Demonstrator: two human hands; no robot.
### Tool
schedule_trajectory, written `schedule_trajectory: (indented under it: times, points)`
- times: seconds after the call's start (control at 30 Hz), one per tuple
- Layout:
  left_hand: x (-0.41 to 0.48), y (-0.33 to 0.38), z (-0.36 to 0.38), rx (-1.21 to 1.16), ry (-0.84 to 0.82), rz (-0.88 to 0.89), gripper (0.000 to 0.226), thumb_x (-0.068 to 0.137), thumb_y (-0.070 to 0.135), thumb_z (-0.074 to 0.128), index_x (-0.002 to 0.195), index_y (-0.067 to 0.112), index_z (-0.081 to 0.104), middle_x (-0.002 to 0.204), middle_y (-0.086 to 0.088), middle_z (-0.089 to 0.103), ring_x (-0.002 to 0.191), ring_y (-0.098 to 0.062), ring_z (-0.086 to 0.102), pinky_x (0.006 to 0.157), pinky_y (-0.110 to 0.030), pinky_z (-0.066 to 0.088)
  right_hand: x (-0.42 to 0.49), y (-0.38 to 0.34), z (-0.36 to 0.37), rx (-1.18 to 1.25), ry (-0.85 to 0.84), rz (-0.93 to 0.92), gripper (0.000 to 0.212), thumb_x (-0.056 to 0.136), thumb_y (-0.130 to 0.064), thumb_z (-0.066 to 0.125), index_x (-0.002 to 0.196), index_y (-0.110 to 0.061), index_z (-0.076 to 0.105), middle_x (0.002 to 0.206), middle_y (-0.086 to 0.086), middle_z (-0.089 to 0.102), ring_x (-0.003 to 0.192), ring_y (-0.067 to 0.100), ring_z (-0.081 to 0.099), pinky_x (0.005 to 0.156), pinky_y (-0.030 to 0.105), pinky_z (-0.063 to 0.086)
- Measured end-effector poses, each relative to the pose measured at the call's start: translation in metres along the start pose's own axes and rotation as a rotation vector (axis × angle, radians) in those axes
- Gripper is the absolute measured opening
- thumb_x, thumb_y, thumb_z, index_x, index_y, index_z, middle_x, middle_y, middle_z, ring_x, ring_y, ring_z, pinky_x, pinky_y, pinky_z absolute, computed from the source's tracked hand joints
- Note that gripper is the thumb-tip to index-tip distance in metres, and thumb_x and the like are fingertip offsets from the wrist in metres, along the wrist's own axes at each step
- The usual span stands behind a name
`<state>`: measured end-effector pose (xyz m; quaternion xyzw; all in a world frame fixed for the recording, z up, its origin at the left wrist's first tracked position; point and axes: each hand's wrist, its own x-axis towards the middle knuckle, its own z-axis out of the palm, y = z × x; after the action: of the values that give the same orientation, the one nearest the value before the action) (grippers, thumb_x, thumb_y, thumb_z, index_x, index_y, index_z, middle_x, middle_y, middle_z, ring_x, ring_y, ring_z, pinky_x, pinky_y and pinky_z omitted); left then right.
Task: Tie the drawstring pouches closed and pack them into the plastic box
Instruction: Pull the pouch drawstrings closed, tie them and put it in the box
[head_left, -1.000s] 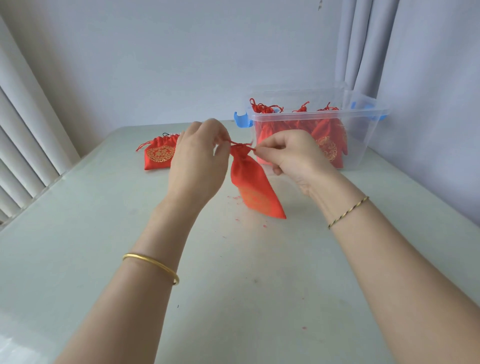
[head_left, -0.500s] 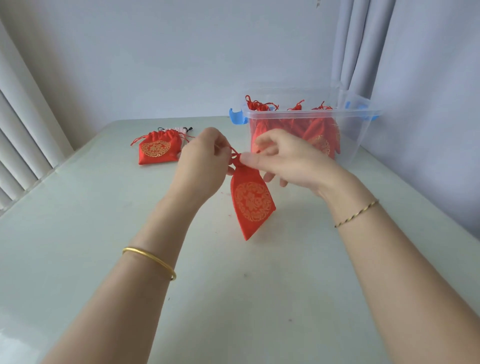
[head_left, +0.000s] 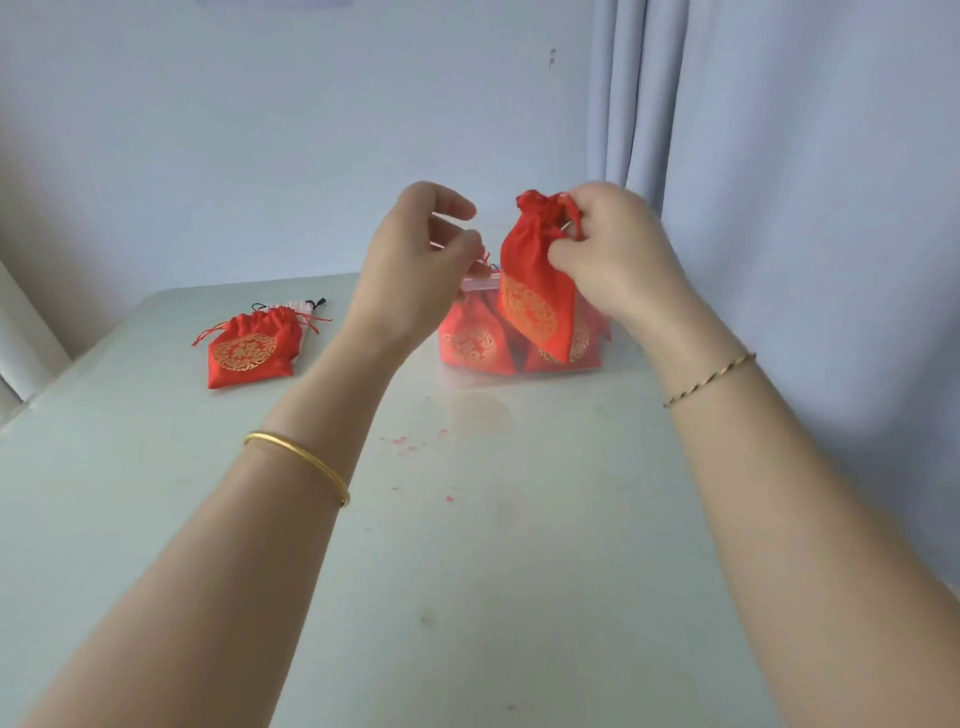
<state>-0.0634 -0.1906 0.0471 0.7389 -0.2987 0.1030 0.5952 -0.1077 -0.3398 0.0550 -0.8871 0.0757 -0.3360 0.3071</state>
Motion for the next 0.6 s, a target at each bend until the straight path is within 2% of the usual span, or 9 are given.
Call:
schedule_trajectory:
  times: [0.1,0.2,0.27,0.3,0.37,0.4,0.43,0.5,0.6]
  points:
    - [0.014,-0.017,-0.004,0.016,0.059,-0.053,0.019,0.088,0.003,0.045,0.104,0.013,0.049,0.084,-0.003,0.062,0.071,-0.008,0.066,0.054,-0.02,0.05,0.038,-0.01,-0.011,0.007,0.133,-0.009,0.029,0.077,-0.007,0.05,0.059,-0.022,0.033,0.056,-0.008,0.033,0.056,0.013,0.034,0.045,0.02,0.021]
    - [0.02,-0.044,-0.007,0.054,0.092,-0.144,0.018,0.089,0.004,0.045,0.104,0.014,0.047,0.087,0.0,0.057,0.072,-0.007,0.061,0.053,-0.017,0.049,0.062,-0.023,-0.005,-0.039,0.241,-0.02,0.026,0.08,-0.009,0.044,0.062,-0.026,0.035,0.064,-0.013,0.038,0.075,0.017,0.041,0.054,0.027,0.022]
    - [0.021,-0.061,-0.011,0.077,0.125,-0.189,0.019,0.089,0.004,0.043,0.105,0.014,0.047,0.087,0.002,0.055,0.077,-0.01,0.059,0.059,-0.022,0.049,0.067,-0.022,0.011,-0.082,0.188,-0.006,0.015,0.086,-0.016,0.044,0.081,-0.02,0.057,0.082,-0.009,0.056,0.086,0.017,0.05,0.066,0.024,0.03]
    - [0.022,-0.07,-0.014,0.097,0.145,-0.211,0.02,0.088,0.005,0.043,0.105,0.015,0.047,0.09,0.001,0.055,0.079,-0.013,0.058,0.063,-0.026,0.051,0.068,-0.019,0.023,-0.105,0.106,0.029,0.017,0.088,-0.019,0.045,0.089,-0.015,0.061,0.095,-0.003,0.063,0.094,0.018,0.056,0.072,0.024,0.036]
    - [0.024,-0.091,-0.024,0.162,0.185,-0.258,0.023,0.086,0.005,0.042,0.106,0.015,0.05,0.1,-0.003,0.056,0.083,-0.017,0.057,0.073,-0.037,0.053,0.071,-0.002,0.047,-0.215,-0.123,0.125,0.012,0.086,-0.019,0.05,0.087,-0.014,0.061,0.109,0.005,0.066,0.105,0.023,0.061,0.082,0.026,0.045]
    - [0.025,-0.103,-0.03,0.201,0.205,-0.28,0.025,0.085,0.005,0.043,0.106,0.016,0.051,0.105,-0.005,0.056,0.088,-0.02,0.056,0.079,-0.041,0.053,0.069,0.004,0.055,-0.296,-0.232,0.16,0.01,0.085,-0.016,0.051,0.091,-0.014,0.059,0.114,0.007,0.064,0.108,0.026,0.059,0.087,0.03,0.046]
    - [0.026,-0.114,-0.036,0.241,0.224,-0.303,0.026,0.083,0.005,0.044,0.105,0.017,0.052,0.109,-0.007,0.055,0.093,-0.023,0.056,0.084,-0.044,0.053,0.068,0.007,0.058,-0.368,-0.302,0.186,0.02,0.085,-0.013,0.051,0.104,-0.013,0.058,0.121,0.009,0.06,0.111,0.029,0.057,0.091,0.033,0.045]
    - [0.025,-0.136,-0.05,0.355,0.246,-0.335,0.028,0.081,0.006,0.044,0.105,0.016,0.054,0.116,-0.011,0.054,0.102,-0.03,0.055,0.089,-0.045,0.05,0.067,0.007,0.056,-0.404,-0.286,0.191,0.037,0.085,-0.007,0.047,0.122,-0.011,0.05,0.129,0.011,0.053,0.116,0.031,0.053,0.095,0.035,0.041]
    - [0.021,-0.166,-0.069,0.614,0.223,-0.376,0.037,0.082,0.006,0.045,0.117,0.008,0.056,0.126,-0.018,0.049,0.117,-0.037,0.045,0.098,-0.046,0.041,0.061,-0.007,0.05,-0.369,-0.07,0.053,0.038,0.086,-0.001,0.041,0.121,-0.009,0.051,0.123,0.011,0.056,0.112,0.032,0.054,0.09,0.034,0.042]
